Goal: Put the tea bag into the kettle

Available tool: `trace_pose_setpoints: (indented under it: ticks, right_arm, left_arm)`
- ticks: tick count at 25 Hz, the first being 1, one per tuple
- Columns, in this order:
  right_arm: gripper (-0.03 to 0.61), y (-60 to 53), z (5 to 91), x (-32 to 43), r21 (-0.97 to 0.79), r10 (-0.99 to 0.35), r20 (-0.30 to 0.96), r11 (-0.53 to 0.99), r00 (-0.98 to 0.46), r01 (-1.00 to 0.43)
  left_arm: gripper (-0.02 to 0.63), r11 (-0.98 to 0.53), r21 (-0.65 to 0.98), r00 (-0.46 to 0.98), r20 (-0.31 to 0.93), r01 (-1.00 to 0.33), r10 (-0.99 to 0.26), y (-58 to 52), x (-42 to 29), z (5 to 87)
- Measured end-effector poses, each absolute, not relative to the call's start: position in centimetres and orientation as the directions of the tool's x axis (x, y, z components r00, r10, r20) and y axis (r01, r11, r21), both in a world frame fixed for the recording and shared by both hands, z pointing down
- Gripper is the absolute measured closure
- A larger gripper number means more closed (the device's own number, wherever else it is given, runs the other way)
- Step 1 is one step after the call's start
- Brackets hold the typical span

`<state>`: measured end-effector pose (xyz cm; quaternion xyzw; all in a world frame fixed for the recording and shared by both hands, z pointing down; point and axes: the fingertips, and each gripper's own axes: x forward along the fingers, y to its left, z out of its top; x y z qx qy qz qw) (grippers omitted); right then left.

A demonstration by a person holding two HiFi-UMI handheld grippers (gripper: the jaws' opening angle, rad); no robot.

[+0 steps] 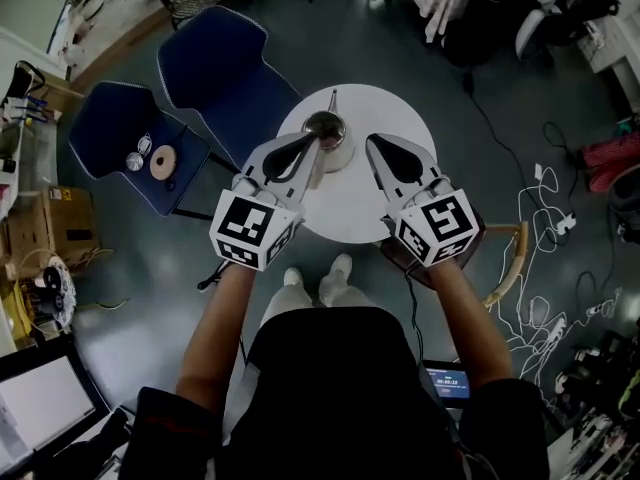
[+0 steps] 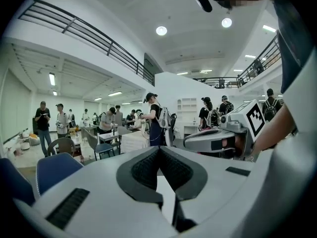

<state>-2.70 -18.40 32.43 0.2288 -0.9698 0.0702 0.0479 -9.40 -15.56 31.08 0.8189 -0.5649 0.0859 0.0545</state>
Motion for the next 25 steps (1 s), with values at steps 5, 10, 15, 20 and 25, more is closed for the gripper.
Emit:
trace_pose_setpoints:
  ticks: [5, 10, 15, 20, 25]
  right_arm:
    - [0.561, -17.2, 30.9, -3.5, -0.103, -0.443, 0.101, 0.886, -0.891, -0.452]
    - [0.561, -15.0, 29.7, -3.8, -0.08, -0.458, 0.085, 0.882, -0.885, -0.465]
    - [0.561, -12.1, 28.3, -4.6, -0.058, -0.481, 0.068, 0.873, -0.874, -0.485]
    - [0.561, -8.9, 27.0, -5.5, -0.036, -0.502, 0.055, 0.863, -0.863, -0.504]
    - [0.561, -5.7, 25.3, -6.9, -0.026, -0.527, 0.025, 0.849, -0.85, -0.527]
  left_arm:
    - [0.6, -0.366, -0.009, 0.36, 0.152, -0.931, -0.92, -14.1, -9.8, 29.3]
    - [0.6, -0.383, 0.001, 0.38, 0.129, -0.924, -0.916, -11.9, -10.0, 28.3]
    - [0.6, -0.407, 0.0, 0.405, 0.099, -0.914, -0.909, -8.8, -10.7, 27.3]
    - [0.6, -0.433, -0.008, 0.431, 0.069, -0.902, -0.9, -5.7, -11.4, 25.8]
    - [0.6, -0.454, -0.018, 0.453, 0.047, -0.891, -0.89, -2.5, -12.7, 24.4]
